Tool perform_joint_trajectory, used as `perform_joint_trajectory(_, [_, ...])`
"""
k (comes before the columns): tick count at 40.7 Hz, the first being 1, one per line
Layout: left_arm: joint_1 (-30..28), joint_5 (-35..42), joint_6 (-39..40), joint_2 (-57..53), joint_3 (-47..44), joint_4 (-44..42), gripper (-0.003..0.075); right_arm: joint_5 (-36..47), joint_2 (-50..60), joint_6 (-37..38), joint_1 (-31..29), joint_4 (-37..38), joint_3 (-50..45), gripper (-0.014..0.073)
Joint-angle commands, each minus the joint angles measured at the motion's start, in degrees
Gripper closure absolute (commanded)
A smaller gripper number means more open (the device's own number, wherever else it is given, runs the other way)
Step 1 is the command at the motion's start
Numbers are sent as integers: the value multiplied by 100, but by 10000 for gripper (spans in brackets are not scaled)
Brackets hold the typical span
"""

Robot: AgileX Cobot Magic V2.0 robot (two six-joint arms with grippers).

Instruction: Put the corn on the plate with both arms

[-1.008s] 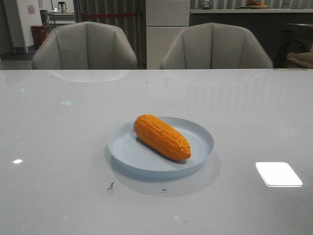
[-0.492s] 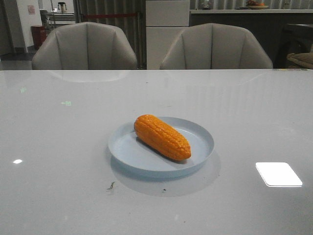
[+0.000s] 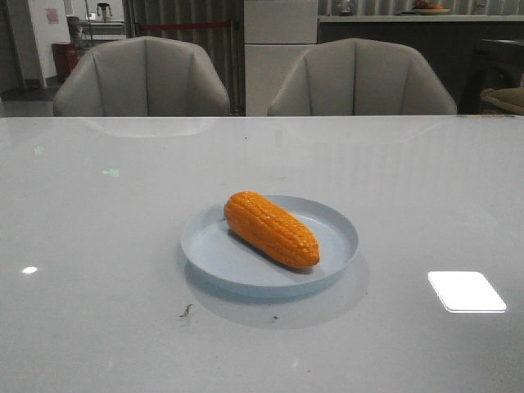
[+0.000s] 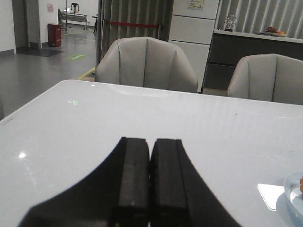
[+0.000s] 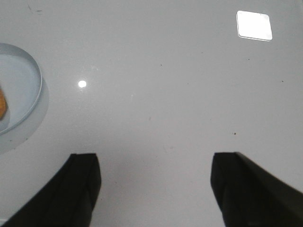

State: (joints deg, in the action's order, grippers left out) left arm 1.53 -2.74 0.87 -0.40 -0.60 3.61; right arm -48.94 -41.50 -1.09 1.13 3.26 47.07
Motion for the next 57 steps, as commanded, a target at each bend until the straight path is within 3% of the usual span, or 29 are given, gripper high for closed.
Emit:
perform_joint_trajectory(1, [7, 445, 60, -35, -214, 58, 626, 350, 28, -49, -30, 21, 147, 2])
perform_joint_trajectory(26, [7, 445, 60, -35, -214, 58, 626, 473, 140, -55, -24, 67, 18, 2])
perform_joint_trajectory(37, [7, 445, 60, -35, -214, 58, 626, 1951, 868, -55, -24, -326, -1012, 15])
perform_joint_trajectory(42, [7, 445, 60, -35, -214, 58, 626, 2885, 1349, -55, -24, -693, -1551, 146])
perform_joint_trajectory(48, [7, 445, 60, -35, -214, 58, 626, 4110, 2046, -55, -17, -1114, -2307, 410])
perform_joint_trajectory(53, [7, 445, 60, -35, -214, 58, 626, 4842, 2722, -55, -17, -1119, -2967, 576])
perform_joint_trajectory(57, [7, 445, 60, -35, -214, 58, 626, 5047, 3249, -55, -17, -1119, -3405, 569])
